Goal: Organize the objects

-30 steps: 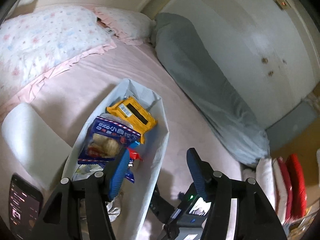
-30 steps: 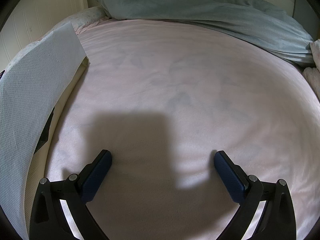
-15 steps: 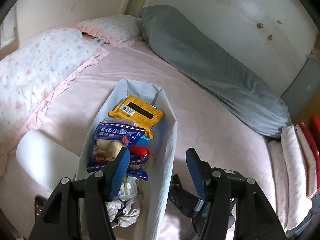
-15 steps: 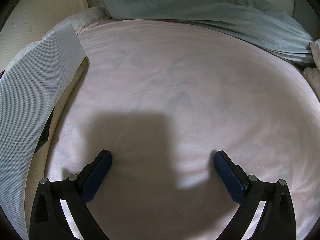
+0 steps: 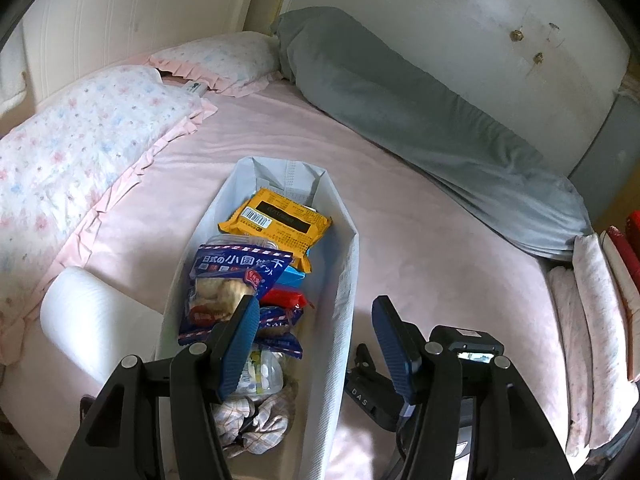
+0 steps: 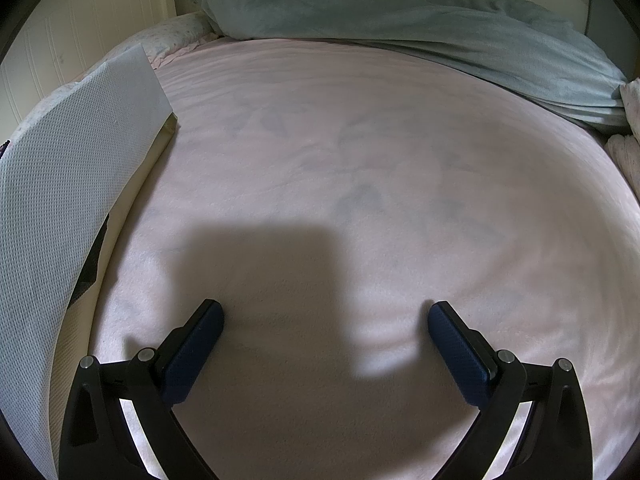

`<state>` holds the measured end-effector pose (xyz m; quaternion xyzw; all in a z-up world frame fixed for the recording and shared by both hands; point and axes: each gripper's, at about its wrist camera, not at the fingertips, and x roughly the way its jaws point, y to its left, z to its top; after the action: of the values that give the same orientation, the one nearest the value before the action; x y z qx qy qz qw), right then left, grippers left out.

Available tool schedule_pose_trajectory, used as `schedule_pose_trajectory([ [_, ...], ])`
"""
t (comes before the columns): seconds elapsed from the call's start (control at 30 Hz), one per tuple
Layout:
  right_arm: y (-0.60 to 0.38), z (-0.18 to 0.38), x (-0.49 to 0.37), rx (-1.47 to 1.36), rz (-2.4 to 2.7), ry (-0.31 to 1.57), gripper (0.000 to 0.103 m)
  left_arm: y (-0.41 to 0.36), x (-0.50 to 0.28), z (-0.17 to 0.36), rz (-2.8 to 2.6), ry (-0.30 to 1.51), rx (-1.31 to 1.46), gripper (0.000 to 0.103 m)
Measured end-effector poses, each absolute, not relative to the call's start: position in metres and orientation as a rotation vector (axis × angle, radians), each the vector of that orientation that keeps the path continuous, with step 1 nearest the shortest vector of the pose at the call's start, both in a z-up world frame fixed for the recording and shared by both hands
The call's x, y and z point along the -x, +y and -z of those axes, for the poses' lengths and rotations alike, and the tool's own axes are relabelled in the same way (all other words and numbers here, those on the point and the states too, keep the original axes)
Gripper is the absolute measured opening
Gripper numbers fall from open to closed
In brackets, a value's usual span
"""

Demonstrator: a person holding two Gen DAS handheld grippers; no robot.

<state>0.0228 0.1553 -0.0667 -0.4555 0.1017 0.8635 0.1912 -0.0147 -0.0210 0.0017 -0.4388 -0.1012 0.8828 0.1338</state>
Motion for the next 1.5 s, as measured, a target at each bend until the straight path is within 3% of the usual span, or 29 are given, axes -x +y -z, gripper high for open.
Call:
schedule_pose_trajectory([
  [1.5, 0.16, 0.068, -0.026, 1.28, -2.427, 0.285, 0.101, 0.0, 0.011, 0.001, -2.555, -0.085, 1.313, 0.056],
])
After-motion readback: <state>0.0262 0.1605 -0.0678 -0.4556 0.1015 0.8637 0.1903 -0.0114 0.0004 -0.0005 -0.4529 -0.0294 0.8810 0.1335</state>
